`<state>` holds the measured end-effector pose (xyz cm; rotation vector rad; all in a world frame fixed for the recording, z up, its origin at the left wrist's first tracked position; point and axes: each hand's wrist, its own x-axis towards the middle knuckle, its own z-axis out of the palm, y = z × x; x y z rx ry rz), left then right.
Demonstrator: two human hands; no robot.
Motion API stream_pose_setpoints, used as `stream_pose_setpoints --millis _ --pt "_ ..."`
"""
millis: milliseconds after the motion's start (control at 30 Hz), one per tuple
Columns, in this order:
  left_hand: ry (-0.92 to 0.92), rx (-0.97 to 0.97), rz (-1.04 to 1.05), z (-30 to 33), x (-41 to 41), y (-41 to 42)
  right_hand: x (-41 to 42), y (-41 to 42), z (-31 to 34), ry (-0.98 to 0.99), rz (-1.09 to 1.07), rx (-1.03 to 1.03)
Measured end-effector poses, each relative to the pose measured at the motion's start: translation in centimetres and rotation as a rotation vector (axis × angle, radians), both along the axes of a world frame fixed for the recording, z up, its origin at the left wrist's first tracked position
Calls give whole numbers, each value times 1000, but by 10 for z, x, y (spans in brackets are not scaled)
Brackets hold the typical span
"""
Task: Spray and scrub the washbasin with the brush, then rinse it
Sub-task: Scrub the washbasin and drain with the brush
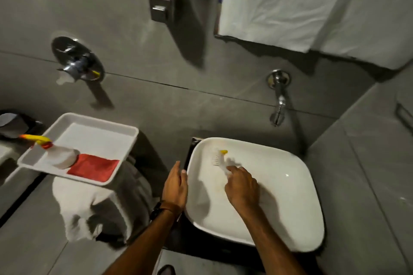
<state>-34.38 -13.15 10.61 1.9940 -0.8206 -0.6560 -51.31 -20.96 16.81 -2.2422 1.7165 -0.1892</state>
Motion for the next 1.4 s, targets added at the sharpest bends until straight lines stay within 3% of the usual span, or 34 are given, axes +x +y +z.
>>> stream_pose_setpoints --millis 167,367,533,733,800,867,933,1067,1133,1300,1400 --pt "-186 64 -205 -12 -30 -10 -71 -3 -15 34 -157 90" --pt "-454 154 -271 -26 -37 -9 -124 -17 -34 162 -328 125" --pt "-446 121 -262 -29 -36 -9 -117 -24 -57 70 -376 169" --pt "-402 58 -263 -33 -32 -6 26 17 -64 -58 -4 269" --pt "-388 38 -264 -32 -32 -6 41 22 -55 -53 67 205" --pt "-379 25 -268 -32 -31 -7 18 11 -44 -119 86 139" --pt "-376 24 -267 -33 -31 -7 -33 -4 -51 -20 62 150" --pt "-364 63 -255 -32 -32 -7 -135 -31 -52 201 -368 221" --pt "-365 63 -262 -31 -32 -7 -151 -30 -48 260 -457 181" --pt "-365 61 -257 -32 -31 -8 -70 6 -60 122 -263 390" --pt "-384 61 -266 -32 -32 -7 -31 27 -59 108 -109 387"
